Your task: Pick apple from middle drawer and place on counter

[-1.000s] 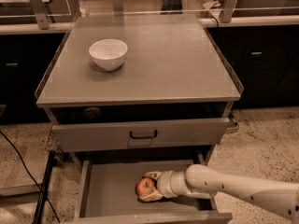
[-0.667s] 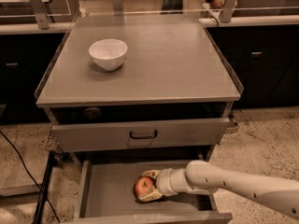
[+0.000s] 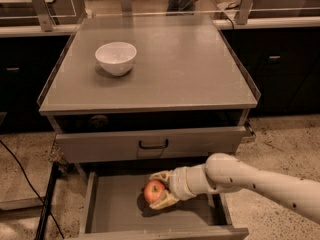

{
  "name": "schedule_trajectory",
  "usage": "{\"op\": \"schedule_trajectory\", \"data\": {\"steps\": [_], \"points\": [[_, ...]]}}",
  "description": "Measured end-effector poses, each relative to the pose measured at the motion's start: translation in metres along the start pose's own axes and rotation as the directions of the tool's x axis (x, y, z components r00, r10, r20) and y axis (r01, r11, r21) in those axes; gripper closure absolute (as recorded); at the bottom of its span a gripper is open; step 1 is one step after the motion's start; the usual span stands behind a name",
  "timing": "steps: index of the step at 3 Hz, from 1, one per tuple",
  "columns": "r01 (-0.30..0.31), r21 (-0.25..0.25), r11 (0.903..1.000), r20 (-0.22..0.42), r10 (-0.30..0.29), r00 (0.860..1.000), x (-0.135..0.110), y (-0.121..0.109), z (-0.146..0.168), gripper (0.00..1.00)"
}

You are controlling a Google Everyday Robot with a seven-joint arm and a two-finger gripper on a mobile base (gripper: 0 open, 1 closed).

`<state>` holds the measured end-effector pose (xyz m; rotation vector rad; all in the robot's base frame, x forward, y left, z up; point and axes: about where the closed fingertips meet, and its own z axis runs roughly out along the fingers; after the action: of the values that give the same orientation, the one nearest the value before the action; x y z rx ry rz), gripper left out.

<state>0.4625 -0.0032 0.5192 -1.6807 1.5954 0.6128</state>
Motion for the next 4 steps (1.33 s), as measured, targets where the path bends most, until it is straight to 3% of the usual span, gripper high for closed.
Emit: {"op": "schedule_trajectory", "data": {"steps": [1,2,3,4], "points": [[0.135,0.129,0.9825,-0.043,-0.13,0.991,-0.068,-0.022,-0.079,1.0],[0.134,0.127,0.9828,-0.041,-0.13,0.991,-0.068,-0.022,-0.078,1.0],[0.183,0.086,0.9793,-0.041,-0.18,0.983,-0.092,-0.021,-0.094,1.0],[0.232,0.06,0.9709,-0.114,-0.224,0.968,-0.171,-0.03,-0.164,1.0]]}}
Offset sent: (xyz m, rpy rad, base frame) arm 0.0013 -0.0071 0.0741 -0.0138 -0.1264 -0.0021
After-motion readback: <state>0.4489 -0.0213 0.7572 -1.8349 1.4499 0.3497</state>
